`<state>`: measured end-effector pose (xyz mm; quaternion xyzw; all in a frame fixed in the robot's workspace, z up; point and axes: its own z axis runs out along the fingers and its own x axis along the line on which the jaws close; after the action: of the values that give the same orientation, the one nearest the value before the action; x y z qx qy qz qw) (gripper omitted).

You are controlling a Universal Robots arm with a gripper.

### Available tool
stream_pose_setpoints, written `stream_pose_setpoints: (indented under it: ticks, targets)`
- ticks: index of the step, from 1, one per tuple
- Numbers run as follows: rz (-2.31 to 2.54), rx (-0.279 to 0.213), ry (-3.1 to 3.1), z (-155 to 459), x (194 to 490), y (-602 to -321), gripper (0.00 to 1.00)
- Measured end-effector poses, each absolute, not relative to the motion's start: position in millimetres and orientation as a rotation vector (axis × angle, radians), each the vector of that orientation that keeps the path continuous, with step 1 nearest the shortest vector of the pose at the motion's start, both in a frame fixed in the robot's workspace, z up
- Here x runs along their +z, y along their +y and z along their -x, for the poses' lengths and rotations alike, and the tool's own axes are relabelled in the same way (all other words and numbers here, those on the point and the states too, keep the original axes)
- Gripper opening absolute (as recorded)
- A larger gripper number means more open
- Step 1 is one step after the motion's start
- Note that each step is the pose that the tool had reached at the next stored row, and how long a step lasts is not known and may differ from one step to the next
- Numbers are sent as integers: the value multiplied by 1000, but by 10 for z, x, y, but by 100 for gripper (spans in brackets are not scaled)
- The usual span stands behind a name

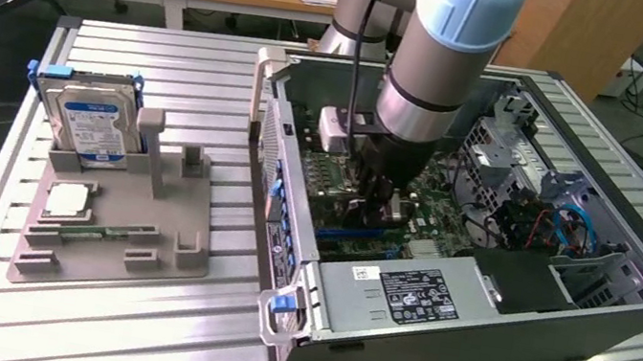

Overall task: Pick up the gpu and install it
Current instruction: 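Insert the gpu into the slot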

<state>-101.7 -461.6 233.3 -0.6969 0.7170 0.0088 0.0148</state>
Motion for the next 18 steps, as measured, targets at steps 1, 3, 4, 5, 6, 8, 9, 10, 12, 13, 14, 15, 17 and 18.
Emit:
stream_pose_setpoints:
  ticks: [1, 3, 4, 5, 6, 8, 9, 10, 12, 13, 14, 15, 17, 18]
  targets:
    - [2169, 27, 2232, 1017, 2331, -4616, 28]
    - [2169, 27, 2232, 1017, 2325, -4616, 28]
    - [2169, 28, 2231, 1016, 2324, -4615, 28]
    - [2169, 27, 2231, 1016, 2324, -4615, 28]
    - [2169, 27, 2231, 1017, 2324, -4616, 28]
    - [2169, 27, 2231, 1016, 2326, -4615, 28]
    - [2169, 27, 2231, 1016, 2335, -4615, 28]
    - [2169, 28, 2231, 1016, 2342, -4615, 28]
    - [2169, 28, 2231, 1016, 2344, -4615, 28]
    - [2169, 28, 2231, 1016, 2345, -4615, 28]
    - [2169, 28, 2231, 1016, 2344, -4615, 28]
    - [2169, 28, 2232, 1016, 2345, -4615, 28]
    - [2169, 27, 2232, 1016, 2349, -4616, 28]
    - [2169, 27, 2232, 1016, 2353, -4615, 28]
